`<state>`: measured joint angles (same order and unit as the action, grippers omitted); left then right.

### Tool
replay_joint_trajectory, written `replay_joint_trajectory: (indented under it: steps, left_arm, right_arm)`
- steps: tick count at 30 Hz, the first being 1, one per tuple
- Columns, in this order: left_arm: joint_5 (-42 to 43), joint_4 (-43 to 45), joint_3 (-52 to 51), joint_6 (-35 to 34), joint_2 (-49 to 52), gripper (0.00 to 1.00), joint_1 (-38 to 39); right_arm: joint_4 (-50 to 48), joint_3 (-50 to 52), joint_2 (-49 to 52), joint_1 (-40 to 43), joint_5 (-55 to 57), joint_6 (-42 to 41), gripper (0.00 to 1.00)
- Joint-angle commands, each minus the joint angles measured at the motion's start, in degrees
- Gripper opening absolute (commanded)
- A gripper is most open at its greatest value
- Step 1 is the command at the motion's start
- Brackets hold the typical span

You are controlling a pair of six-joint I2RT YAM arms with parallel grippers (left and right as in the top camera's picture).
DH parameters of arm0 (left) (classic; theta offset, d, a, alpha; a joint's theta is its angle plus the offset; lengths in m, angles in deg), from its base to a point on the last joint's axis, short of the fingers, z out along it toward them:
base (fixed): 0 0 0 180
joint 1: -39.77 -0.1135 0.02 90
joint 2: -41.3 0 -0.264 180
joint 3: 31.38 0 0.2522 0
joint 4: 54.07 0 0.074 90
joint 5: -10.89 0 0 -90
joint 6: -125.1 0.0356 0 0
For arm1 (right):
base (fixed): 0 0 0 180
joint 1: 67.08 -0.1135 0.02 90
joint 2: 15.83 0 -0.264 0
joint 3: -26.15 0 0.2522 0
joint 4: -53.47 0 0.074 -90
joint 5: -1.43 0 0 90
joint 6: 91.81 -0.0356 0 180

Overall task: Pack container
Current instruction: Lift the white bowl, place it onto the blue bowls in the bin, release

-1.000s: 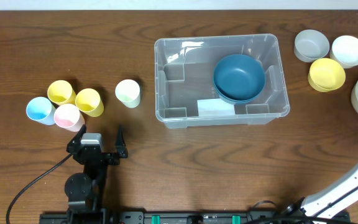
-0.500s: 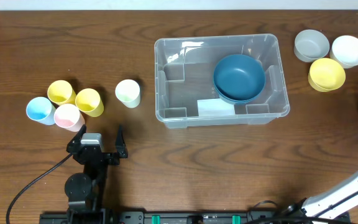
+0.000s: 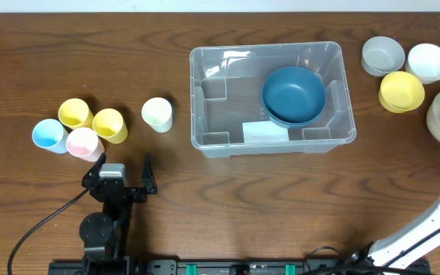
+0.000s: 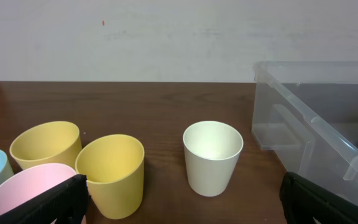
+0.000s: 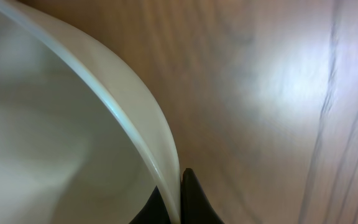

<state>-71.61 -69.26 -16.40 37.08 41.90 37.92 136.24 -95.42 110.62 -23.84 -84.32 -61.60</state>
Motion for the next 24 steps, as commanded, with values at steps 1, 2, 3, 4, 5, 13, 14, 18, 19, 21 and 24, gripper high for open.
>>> replay_joint_trajectory:
  steps: [1, 2, 3, 4, 5, 13, 14, 18, 19, 21, 24]
  left_arm:
    - [0.9, -1.9, -1.0, 0.8, -0.3, 0.98, -0.3]
    - [0.9, -1.9, -1.0, 0.8, -0.3, 0.98, -0.3]
    - [0.9, -1.9, -1.0, 0.8, -0.3, 0.98, -0.3]
    - [0.9, -1.9, -1.0, 0.8, -0.3, 0.98, -0.3]
    - [0.9, -1.9, -1.0, 0.8, -0.3, 0.98, -0.3]
    - [0.9, -1.9, -1.0, 0.8, -0.3, 0.98, -0.3]
    - [0.9, -1.9, -1.0, 0.8, -0.3, 0.98, -0.3]
    - [0.9, -1.9, -1.0, 0.8, -0.3, 0.98, -0.3]
    - [0.9, -1.9, -1.0, 0.8, -0.3, 0.98, -0.3]
    - [0.9, -1.9, -1.0, 0.8, -0.3, 0.98, -0.3]
    - [0.9, -1.9, -1.0, 0.8, -0.3, 0.98, -0.3]
  right_arm:
    - [-0.1, -0.1, -6.9, -3.5, -0.2, -3.1, 0.02]
    - [-0.4, -0.1, -8.2, -4.8, 0.1, -3.7, 0.02]
    - [-1.1, -0.1, -9.5, -5.9, 0.2, -3.6, 0.02]
    - [-2.1, -0.1, -11.0, -7.2, 0.3, -3.6, 0.02]
    - [-3.1, -0.1, -12.5, -8.6, 0.3, -3.5, 0.02]
    - [-16.2, -0.1, -24.4, -23.3, -4.5, 11.6, 0.02]
    - [-18.0, -0.1, -25.5, -26.1, -5.1, 15.1, 0.02]
    - [-24.3, -0.1, -27.7, -37.2, -5.1, 29.8, 0.02]
    - [-25.6, -0.1, -27.7, -40.3, -4.7, 34.0, 0.02]
    - [-26.3, -0.1, -27.4, -45.8, 1.7, 35.4, 0.01]
    - [-25.9, -0.1, -26.7, -51.0, 12.3, 30.9, 0.02]
